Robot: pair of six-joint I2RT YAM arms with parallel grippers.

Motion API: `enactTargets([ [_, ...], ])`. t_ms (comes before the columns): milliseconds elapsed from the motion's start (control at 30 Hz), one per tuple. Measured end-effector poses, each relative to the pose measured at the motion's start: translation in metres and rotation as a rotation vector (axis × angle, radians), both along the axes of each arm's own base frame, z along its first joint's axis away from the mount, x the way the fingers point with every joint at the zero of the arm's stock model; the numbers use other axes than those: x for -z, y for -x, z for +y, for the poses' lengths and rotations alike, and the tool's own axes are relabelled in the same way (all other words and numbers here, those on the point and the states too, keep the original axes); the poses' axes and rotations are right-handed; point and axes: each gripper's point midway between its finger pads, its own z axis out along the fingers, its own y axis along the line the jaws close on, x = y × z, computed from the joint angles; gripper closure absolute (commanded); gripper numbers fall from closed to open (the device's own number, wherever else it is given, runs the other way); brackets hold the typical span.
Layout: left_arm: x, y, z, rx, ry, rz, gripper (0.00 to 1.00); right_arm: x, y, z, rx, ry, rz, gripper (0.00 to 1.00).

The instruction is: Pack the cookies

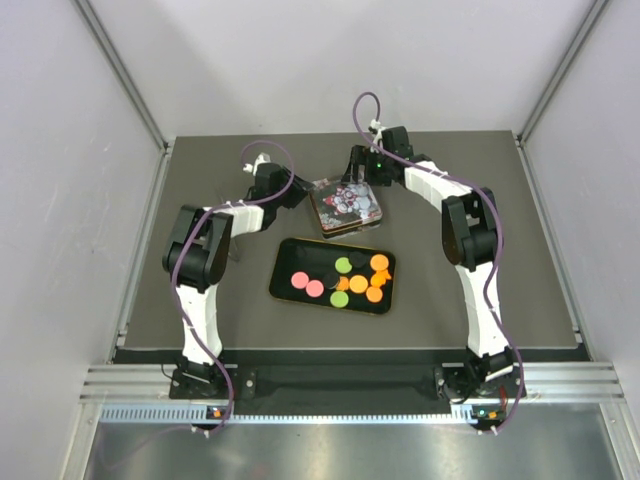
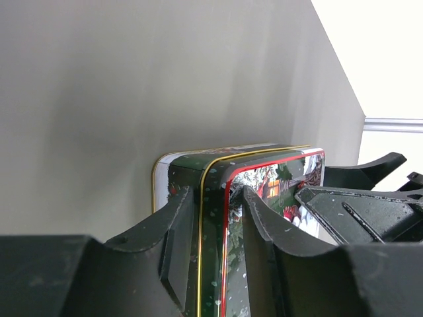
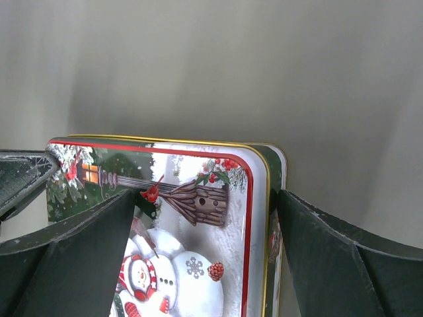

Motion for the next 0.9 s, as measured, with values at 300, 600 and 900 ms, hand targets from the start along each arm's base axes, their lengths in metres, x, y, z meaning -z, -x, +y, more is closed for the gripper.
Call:
enactTargets([
  [300, -0.003, -0.003, 0.001, 0.0, -0.029, -0.005, 0.83, 0.0, -0.001, -0.001, 0.009, 0.004, -0.001, 0.11],
  [600, -0.011, -0.011, 0.005, 0.047, -0.191, 0.031, 0.52, -0.006, -0.008, -0.017, 0.078, -0.04, 0.036, 0.01],
  [900, -0.062, -0.026, 0.021, 0.074, -0.378, -0.021, 0.27, -0.092, -0.017, -0.084, 0.254, -0.093, -0.083, 0.0],
])
